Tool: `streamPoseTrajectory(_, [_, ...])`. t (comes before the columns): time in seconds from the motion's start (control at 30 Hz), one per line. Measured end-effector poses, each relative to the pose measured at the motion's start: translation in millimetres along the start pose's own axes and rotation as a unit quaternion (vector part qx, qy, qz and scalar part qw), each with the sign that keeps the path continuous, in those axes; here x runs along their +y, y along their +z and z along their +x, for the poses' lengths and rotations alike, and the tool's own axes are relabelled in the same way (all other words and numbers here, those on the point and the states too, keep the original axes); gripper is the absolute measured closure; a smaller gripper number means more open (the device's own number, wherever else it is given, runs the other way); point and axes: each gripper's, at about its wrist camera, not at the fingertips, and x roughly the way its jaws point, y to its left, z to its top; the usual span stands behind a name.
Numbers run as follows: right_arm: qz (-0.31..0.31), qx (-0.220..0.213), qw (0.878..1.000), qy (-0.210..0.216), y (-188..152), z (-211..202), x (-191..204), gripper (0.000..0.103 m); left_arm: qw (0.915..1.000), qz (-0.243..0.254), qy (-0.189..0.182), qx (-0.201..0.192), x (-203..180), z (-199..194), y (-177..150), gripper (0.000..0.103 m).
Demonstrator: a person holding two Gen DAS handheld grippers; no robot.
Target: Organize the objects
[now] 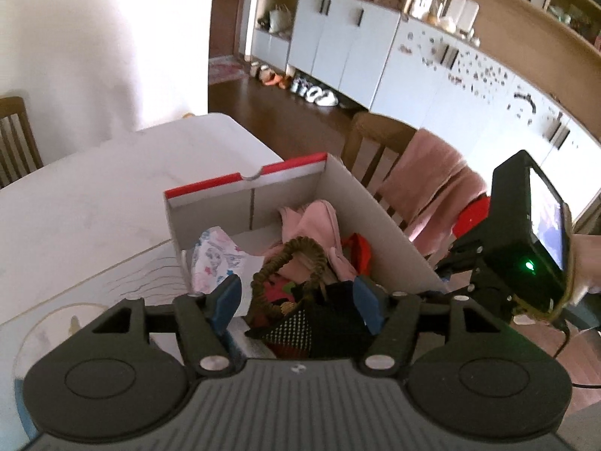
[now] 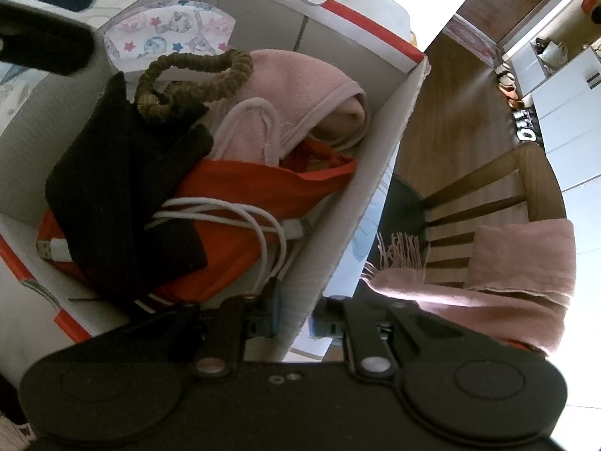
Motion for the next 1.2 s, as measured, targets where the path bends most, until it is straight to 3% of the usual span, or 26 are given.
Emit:
streamPoseTrajectory(0.47, [0.025, -0.039, 0.999, -0.008, -3, -47, -4, 0.090, 0.9990, -0.027, 0.010, -0.034, 12, -47, -23, 0.035])
streamPoseTrajectory(0.77, [0.062, -0.075, 0.995, -0.005, -13, -87, 10, 0.090, 0.9991, -0.022, 0.003, -0.035, 16, -55, -34, 0.035])
streamPoseTrajectory(1.03, [0.113, -0.132, 0.985, -0.010, -34, -116, 34, 0.088, 0.9987, -0.002, 0.009, -0.051, 9, -66, -48, 0.030])
streamPoseTrajectory(1.2, [0.135, -0.166, 0.977, -0.002, -49, -132, 44, 0.082, 0.9981, -0.008, 0.019, -0.058, 2, -73, -59, 0.028])
